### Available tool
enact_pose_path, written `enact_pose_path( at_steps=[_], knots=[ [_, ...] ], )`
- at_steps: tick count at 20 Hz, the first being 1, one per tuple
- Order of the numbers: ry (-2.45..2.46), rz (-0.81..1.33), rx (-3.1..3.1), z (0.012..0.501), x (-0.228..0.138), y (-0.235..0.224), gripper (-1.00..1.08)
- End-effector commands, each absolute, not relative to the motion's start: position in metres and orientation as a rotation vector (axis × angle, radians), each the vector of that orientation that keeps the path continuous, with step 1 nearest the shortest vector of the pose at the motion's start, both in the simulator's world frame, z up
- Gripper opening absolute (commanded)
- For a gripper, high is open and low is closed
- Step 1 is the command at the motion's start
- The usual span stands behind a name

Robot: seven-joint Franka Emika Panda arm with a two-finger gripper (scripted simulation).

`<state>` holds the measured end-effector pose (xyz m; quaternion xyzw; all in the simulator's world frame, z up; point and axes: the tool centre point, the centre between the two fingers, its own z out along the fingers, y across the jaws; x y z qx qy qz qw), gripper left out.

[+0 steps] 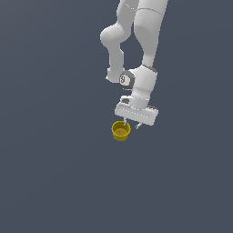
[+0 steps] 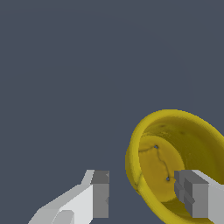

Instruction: Pick up the object and move it to a goal position.

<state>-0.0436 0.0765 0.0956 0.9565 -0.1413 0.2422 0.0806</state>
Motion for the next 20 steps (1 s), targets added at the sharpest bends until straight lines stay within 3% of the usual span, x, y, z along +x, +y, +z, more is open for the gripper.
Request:
enact_pose_path(
  at_steps=[1, 15, 16, 20],
  knots=[
    [-0.423, 0.724, 2.86, 0.094, -0.043, 0.076, 0.28],
    [-0.427, 0.728, 2.859, 0.07, -0.031, 0.069, 0.28],
    [-0.427, 0.728, 2.859, 0.07, -0.031, 0.069, -1.0],
    [-0.427, 0.728, 2.859, 0.07, -0.031, 0.069, -1.0]
  ],
)
